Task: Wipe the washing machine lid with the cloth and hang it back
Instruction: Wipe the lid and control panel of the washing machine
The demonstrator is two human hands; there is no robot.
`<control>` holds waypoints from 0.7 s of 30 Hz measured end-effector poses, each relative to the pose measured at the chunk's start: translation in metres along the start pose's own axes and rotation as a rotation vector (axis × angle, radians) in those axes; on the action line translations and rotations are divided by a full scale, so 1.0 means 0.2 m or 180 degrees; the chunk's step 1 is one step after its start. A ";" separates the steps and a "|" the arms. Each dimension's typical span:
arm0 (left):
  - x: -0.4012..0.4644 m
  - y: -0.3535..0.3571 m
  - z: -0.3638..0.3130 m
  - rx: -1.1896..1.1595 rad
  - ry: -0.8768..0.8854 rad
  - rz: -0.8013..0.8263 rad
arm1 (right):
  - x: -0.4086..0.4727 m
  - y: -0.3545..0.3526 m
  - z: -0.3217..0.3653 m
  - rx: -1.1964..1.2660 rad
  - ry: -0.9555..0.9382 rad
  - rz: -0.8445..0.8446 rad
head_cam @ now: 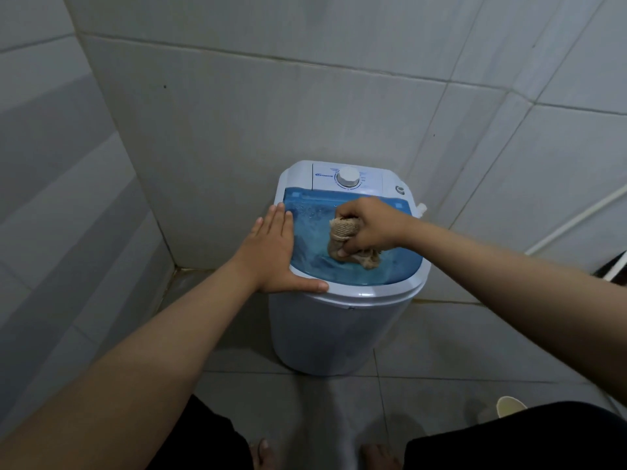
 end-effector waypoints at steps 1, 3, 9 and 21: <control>0.00 0.00 0.00 0.0004 -0.0011 0.0008 | -0.01 0.01 -0.01 0.0078 0.0067 -0.0121; 0.00 0.00 0.00 -0.0005 -0.0025 0.0015 | -0.03 0.03 -0.03 0.0181 0.0154 -0.0314; -0.01 -0.01 -0.02 -0.0031 -0.0133 0.0067 | -0.11 0.06 -0.05 0.0751 0.0527 -0.0914; -0.03 -0.16 -0.16 -0.1877 -0.0346 -0.0509 | -0.22 -0.12 -0.02 0.2465 0.0971 -0.1633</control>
Point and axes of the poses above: each hand's wrist, its own x-axis towards the middle knuckle, its own y-axis out of the palm, z = x × y, the point moved 3 cm from there along x, towards the middle knuckle, and after that the axes turned 10 degrees about -x, right-handed, at the moved point
